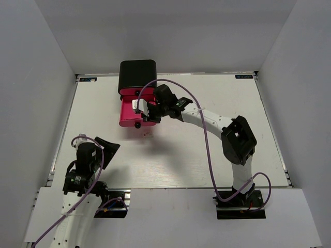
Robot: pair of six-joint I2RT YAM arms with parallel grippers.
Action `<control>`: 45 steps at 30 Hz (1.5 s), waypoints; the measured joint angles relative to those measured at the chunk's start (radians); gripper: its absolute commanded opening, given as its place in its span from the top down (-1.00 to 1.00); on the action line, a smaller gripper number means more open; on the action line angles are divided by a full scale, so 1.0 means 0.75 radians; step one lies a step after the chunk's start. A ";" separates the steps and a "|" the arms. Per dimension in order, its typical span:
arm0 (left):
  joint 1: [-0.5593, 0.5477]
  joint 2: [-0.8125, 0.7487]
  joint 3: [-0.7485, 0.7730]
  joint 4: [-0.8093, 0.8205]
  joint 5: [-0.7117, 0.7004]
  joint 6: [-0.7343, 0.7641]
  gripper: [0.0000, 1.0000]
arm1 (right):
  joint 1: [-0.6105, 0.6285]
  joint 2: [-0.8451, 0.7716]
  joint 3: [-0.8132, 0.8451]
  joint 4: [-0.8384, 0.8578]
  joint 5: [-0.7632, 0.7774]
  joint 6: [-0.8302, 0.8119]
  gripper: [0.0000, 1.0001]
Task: Sort the stationery into containers
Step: Close the drawer in the storage box.
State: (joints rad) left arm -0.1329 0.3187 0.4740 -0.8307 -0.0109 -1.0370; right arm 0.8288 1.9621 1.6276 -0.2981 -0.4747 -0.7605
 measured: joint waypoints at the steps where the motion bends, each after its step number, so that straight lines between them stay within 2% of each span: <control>1: 0.000 -0.002 0.000 0.000 0.000 0.000 -0.59 | 0.004 -0.004 -0.004 0.000 0.001 0.003 1.00; 28: 0.000 -0.013 0.026 -0.020 -0.003 0.000 -0.59 | 0.015 0.070 -0.019 0.150 0.125 0.002 1.00; 45: 0.000 -0.012 0.026 -0.021 -0.007 0.000 -0.59 | 0.004 0.208 0.037 0.325 0.299 -0.013 1.00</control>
State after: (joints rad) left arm -0.1329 0.3096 0.4934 -0.8463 -0.0162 -1.0370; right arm 0.8318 2.1178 1.6550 -0.0544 -0.2504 -0.7704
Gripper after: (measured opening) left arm 0.791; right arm 0.042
